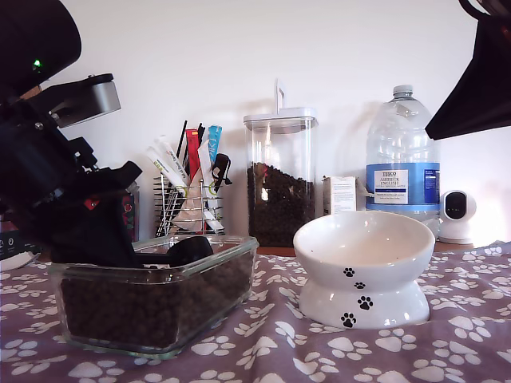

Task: Measure one spoon of cat food and pour it into the food bowl

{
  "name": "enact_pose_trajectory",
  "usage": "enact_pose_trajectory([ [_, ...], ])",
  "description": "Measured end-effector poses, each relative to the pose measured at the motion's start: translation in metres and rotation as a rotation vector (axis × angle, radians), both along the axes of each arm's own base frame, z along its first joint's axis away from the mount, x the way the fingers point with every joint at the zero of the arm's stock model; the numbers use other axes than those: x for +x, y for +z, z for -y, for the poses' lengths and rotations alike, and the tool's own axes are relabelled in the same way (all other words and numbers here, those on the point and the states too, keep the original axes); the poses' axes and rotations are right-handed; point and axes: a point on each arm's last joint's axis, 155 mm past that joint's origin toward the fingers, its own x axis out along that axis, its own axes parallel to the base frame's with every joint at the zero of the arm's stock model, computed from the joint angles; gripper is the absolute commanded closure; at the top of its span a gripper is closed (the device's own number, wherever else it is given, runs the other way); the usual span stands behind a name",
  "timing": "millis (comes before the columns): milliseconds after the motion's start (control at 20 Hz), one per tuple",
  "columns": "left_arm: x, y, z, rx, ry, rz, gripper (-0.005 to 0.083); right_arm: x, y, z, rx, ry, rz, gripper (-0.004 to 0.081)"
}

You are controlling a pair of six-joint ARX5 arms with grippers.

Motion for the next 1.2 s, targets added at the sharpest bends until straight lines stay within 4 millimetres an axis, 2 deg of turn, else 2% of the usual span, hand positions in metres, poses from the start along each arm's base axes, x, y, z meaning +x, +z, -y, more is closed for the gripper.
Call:
enact_pose_trajectory([
  [100, 0.004, 0.001, -0.005, 0.026, 0.016, 0.015, 0.0790, 0.000, 0.000, 0.000, 0.000, 0.000, 0.000, 0.0781],
  [500, 0.014, 0.015, -0.005, 0.075, 0.003, 0.055, 0.0793, 0.000, 0.000, 0.000, 0.000, 0.000, 0.000, 0.0781],
  [650, 0.011, 0.019, -0.002, 0.120, -0.030, 0.062, 0.0793, 0.000, 0.000, 0.000, 0.000, 0.000, 0.000, 0.0781],
  [750, 0.004, 0.019, -0.008, 0.169, -0.043, 0.068, 0.0793, 0.000, 0.000, 0.000, 0.000, 0.000, 0.000, 0.0781],
  [1050, -0.006, 0.049, -0.024, 0.200, -0.038, 0.127, 0.0793, 0.000, 0.000, 0.000, 0.000, 0.000, 0.000, 0.0781],
  [1200, -0.010, 0.061, -0.026, 0.282, -0.122, 0.167, 0.0793, 0.000, 0.000, 0.000, 0.000, 0.000, 0.000, 0.0781],
])
